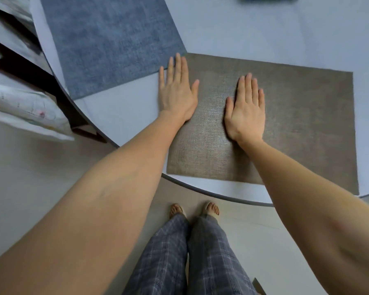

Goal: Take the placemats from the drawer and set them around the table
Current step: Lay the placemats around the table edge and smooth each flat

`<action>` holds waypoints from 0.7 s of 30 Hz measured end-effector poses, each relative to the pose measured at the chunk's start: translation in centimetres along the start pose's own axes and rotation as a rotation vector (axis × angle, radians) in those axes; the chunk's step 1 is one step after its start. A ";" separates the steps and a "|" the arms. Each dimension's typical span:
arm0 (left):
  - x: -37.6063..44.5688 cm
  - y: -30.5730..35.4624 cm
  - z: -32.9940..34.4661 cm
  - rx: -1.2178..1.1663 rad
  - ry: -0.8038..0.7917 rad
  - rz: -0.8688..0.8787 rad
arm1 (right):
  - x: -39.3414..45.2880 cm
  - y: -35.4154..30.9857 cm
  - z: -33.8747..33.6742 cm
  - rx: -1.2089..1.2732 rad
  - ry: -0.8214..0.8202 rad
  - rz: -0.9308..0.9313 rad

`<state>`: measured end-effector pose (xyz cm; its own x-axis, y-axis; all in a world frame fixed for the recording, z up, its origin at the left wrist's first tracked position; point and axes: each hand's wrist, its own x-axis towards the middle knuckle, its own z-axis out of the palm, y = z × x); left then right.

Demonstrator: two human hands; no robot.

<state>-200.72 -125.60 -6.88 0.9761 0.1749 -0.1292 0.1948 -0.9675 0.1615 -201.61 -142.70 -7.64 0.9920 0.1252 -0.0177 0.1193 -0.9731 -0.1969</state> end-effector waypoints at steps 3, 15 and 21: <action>-5.5 0.0 0.9 -0.079 0.017 0.028 | 0.0 -0.1 0.0 -0.008 -0.008 -0.002; -14.7 -1.2 1.9 0.056 -0.066 0.115 | -0.2 0.1 -0.3 -0.004 -0.024 -0.022; -14.9 -0.6 1.6 0.134 -0.083 0.056 | -12.0 -0.4 -0.1 0.014 -0.144 -0.334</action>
<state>-215.49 -127.92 -6.63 0.9726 0.1094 -0.2054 0.1199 -0.9920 0.0397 -213.51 -143.84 -7.27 0.8822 0.4625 -0.0881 0.4340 -0.8714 -0.2287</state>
